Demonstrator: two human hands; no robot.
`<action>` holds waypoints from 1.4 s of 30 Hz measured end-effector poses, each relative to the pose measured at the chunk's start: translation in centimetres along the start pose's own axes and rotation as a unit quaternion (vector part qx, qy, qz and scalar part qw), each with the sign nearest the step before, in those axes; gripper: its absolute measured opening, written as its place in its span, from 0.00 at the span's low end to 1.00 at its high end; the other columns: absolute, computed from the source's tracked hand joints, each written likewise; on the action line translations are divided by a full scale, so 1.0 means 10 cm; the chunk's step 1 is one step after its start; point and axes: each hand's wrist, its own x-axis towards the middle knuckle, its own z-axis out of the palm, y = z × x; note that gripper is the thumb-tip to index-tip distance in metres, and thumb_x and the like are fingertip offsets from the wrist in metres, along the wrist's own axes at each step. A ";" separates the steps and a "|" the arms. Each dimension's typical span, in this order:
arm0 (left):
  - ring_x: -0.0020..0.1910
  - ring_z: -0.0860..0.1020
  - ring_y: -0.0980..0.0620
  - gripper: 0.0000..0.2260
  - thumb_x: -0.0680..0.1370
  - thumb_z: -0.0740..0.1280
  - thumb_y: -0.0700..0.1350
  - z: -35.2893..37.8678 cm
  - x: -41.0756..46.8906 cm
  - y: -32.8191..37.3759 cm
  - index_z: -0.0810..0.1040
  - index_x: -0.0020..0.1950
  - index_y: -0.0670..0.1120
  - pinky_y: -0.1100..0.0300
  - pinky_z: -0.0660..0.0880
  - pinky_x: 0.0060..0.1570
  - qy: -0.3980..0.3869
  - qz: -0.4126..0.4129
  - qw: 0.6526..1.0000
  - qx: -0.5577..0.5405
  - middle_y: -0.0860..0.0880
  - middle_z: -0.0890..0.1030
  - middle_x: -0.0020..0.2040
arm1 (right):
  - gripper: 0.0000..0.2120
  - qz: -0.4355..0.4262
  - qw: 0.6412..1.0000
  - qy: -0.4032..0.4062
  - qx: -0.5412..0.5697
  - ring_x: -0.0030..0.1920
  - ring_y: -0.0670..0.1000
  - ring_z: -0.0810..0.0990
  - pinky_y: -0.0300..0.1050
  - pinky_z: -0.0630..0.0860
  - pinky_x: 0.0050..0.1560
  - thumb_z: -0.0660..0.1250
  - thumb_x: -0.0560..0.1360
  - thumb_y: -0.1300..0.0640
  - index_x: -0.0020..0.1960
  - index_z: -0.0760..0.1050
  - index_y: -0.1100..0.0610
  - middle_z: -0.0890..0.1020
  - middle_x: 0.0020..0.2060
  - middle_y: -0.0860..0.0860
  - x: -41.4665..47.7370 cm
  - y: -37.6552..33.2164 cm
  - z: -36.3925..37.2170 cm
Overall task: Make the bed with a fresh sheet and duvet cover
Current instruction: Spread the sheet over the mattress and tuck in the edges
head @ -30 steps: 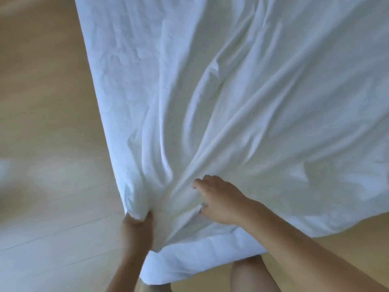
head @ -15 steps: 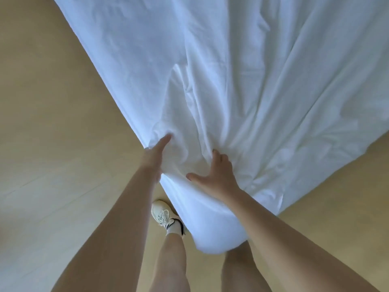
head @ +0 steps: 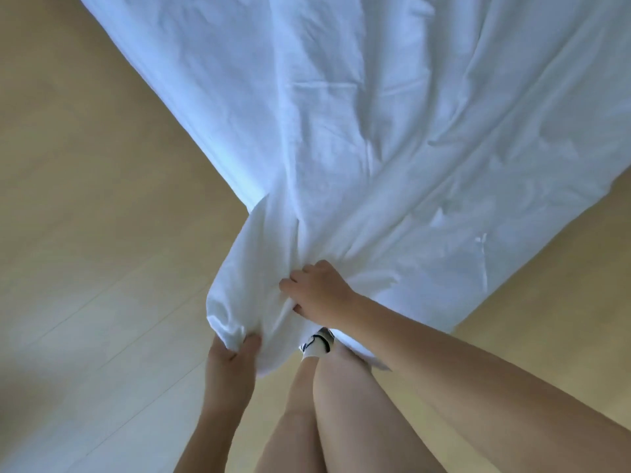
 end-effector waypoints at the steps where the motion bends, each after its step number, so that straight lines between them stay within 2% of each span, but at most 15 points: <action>1: 0.39 0.76 0.46 0.08 0.63 0.62 0.48 -0.07 0.06 0.02 0.75 0.40 0.48 0.58 0.70 0.37 -0.021 -0.016 0.999 0.030 0.48 0.79 0.37 | 0.20 -0.017 1.000 -0.016 0.005 0.29 0.54 0.78 0.42 0.70 0.31 0.80 0.49 0.53 0.38 0.79 0.57 0.78 0.29 0.52 0.05 -0.04 -0.01; 4: 0.41 0.76 0.45 0.19 0.57 0.67 0.57 -0.19 0.38 0.19 0.76 0.42 0.46 0.56 0.71 0.39 -0.051 -0.026 0.995 0.087 0.48 0.79 0.38 | 0.09 0.029 0.994 -0.073 0.080 0.45 0.58 0.77 0.47 0.66 0.45 0.61 0.71 0.51 0.43 0.74 0.57 0.79 0.40 0.55 0.06 -0.06 -0.15; 6: 0.47 0.79 0.47 0.29 0.56 0.69 0.61 -0.16 0.66 0.37 0.78 0.51 0.45 0.55 0.74 0.47 -0.073 -0.038 0.994 0.067 0.48 0.82 0.45 | 0.10 0.077 0.980 -0.092 0.161 0.43 0.57 0.72 0.45 0.63 0.43 0.52 0.68 0.49 0.34 0.65 0.53 0.73 0.33 0.50 -0.01 -0.04 -0.26; 9: 0.53 0.80 0.48 0.36 0.60 0.75 0.61 0.14 1.01 0.71 0.73 0.63 0.47 0.52 0.75 0.56 -0.166 -0.083 0.983 -0.008 0.47 0.80 0.56 | 0.12 0.166 0.934 -0.166 0.271 0.44 0.55 0.72 0.43 0.64 0.43 0.57 0.74 0.54 0.32 0.64 0.53 0.72 0.33 0.49 -0.11 0.11 -0.46; 12: 0.54 0.75 0.46 0.28 0.71 0.72 0.44 0.70 1.09 0.93 0.64 0.68 0.47 0.56 0.71 0.51 -0.202 -0.038 0.969 0.138 0.48 0.75 0.51 | 0.07 0.228 0.882 -0.189 0.367 0.48 0.54 0.74 0.45 0.67 0.46 0.58 0.74 0.58 0.42 0.74 0.54 0.78 0.44 0.51 -0.23 0.40 -0.52; 16: 0.54 0.76 0.43 0.26 0.73 0.60 0.34 1.18 0.83 0.97 0.61 0.71 0.46 0.55 0.73 0.50 -0.263 0.067 0.908 0.320 0.43 0.77 0.55 | 0.06 0.367 0.746 0.024 0.556 0.37 0.45 0.72 0.38 0.66 0.38 0.59 0.74 0.63 0.45 0.72 0.53 0.73 0.36 0.47 -0.35 0.79 -0.50; 18: 0.52 0.76 0.47 0.27 0.75 0.58 0.34 1.21 0.65 0.93 0.59 0.73 0.49 0.59 0.70 0.47 -0.302 0.099 0.884 0.342 0.46 0.77 0.54 | 0.10 0.415 0.709 0.154 0.549 0.42 0.46 0.75 0.38 0.69 0.42 0.63 0.74 0.59 0.55 0.72 0.53 0.74 0.41 0.46 -0.31 0.90 -0.49; 21: 0.56 0.76 0.50 0.27 0.78 0.60 0.41 1.24 0.44 1.08 0.58 0.75 0.53 0.62 0.70 0.50 -0.383 0.118 0.827 0.395 0.48 0.77 0.60 | 0.25 0.422 0.747 0.228 0.459 0.58 0.53 0.70 0.41 0.65 0.54 0.69 0.71 0.49 0.64 0.67 0.56 0.70 0.54 0.51 -0.07 0.97 -0.56; 24: 0.57 0.76 0.53 0.14 0.78 0.64 0.45 1.19 0.76 1.41 0.77 0.63 0.49 0.61 0.72 0.55 -0.395 0.145 0.811 0.406 0.52 0.77 0.61 | 0.35 0.413 0.838 0.162 0.317 0.65 0.57 0.63 0.49 0.64 0.59 0.67 0.71 0.47 0.73 0.57 0.54 0.64 0.66 0.54 0.32 1.00 -0.74; 28: 0.52 0.77 0.50 0.13 0.76 0.59 0.34 1.04 1.78 2.00 0.80 0.55 0.43 0.63 0.72 0.52 -0.158 0.205 0.906 0.336 0.47 0.77 0.55 | 0.34 0.417 0.878 0.168 0.163 0.58 0.62 0.71 0.53 0.72 0.51 0.65 0.73 0.60 0.76 0.56 0.59 0.70 0.62 0.60 0.84 1.18 -0.88; 30: 0.40 0.74 0.50 0.11 0.76 0.58 0.35 1.04 2.23 2.31 0.76 0.52 0.44 0.63 0.70 0.37 -0.123 0.153 0.944 0.265 0.48 0.75 0.44 | 0.29 0.420 0.884 0.145 0.148 0.57 0.60 0.72 0.50 0.71 0.51 0.62 0.73 0.65 0.73 0.59 0.59 0.71 0.60 0.59 1.00 1.26 -0.88; 32: 0.31 0.67 0.53 0.07 0.77 0.58 0.36 1.16 2.56 2.59 0.72 0.42 0.44 0.62 0.65 0.32 -0.152 0.095 0.965 0.190 0.49 0.69 0.35 | 0.22 0.439 0.873 0.125 0.171 0.59 0.58 0.72 0.48 0.70 0.54 0.58 0.75 0.67 0.68 0.64 0.59 0.72 0.60 0.56 1.07 1.33 -0.88; 35: 0.34 0.72 0.52 0.09 0.79 0.61 0.41 1.45 2.83 2.99 0.74 0.38 0.47 0.58 0.73 0.42 -0.187 -0.019 0.982 -0.003 0.49 0.74 0.35 | 0.17 0.482 0.818 0.121 0.290 0.58 0.59 0.76 0.45 0.69 0.51 0.57 0.74 0.68 0.60 0.73 0.59 0.79 0.55 0.57 1.13 1.37 -1.00; 38: 0.38 0.79 0.50 0.08 0.80 0.61 0.44 1.66 2.90 3.31 0.78 0.43 0.46 0.56 0.77 0.46 -0.263 -0.092 0.949 -0.148 0.48 0.82 0.37 | 0.15 0.477 0.762 0.096 0.427 0.51 0.59 0.79 0.40 0.68 0.43 0.56 0.74 0.69 0.55 0.78 0.62 0.81 0.52 0.60 1.10 1.28 -1.20; 42: 0.42 0.79 0.48 0.11 0.78 0.58 0.45 1.47 2.91 3.71 0.79 0.43 0.46 0.53 0.77 0.49 -0.364 -0.130 0.903 -0.189 0.48 0.82 0.36 | 0.14 0.539 0.735 0.079 0.404 0.51 0.61 0.78 0.42 0.68 0.44 0.57 0.73 0.69 0.54 0.77 0.63 0.80 0.48 0.59 1.11 1.08 -1.25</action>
